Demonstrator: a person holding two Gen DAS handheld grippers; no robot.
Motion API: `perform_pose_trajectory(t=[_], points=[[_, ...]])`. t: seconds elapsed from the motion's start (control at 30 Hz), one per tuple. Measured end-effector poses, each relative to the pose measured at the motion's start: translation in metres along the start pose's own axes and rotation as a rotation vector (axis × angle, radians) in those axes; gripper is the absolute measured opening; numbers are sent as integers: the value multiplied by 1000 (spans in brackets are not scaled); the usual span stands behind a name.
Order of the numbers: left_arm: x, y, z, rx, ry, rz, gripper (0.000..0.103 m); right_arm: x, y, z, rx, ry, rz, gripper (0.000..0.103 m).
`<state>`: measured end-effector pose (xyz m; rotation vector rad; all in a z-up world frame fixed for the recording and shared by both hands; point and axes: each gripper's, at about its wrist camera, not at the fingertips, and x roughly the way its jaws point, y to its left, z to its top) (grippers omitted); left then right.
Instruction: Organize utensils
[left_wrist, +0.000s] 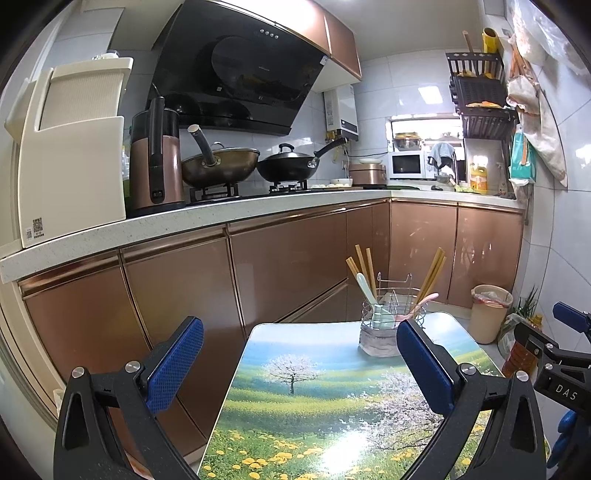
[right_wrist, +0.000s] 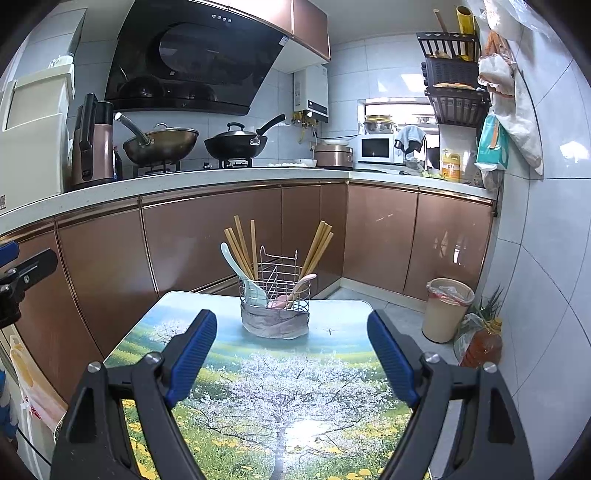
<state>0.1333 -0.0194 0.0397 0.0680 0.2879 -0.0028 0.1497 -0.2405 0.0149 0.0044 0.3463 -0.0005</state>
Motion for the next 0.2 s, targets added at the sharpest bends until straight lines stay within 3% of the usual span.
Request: perform_pose_trajectory(t=[0.2], points=[[1,3,-1,-11,2,-3,103,-1,1,1,-1,-1,-2,83]])
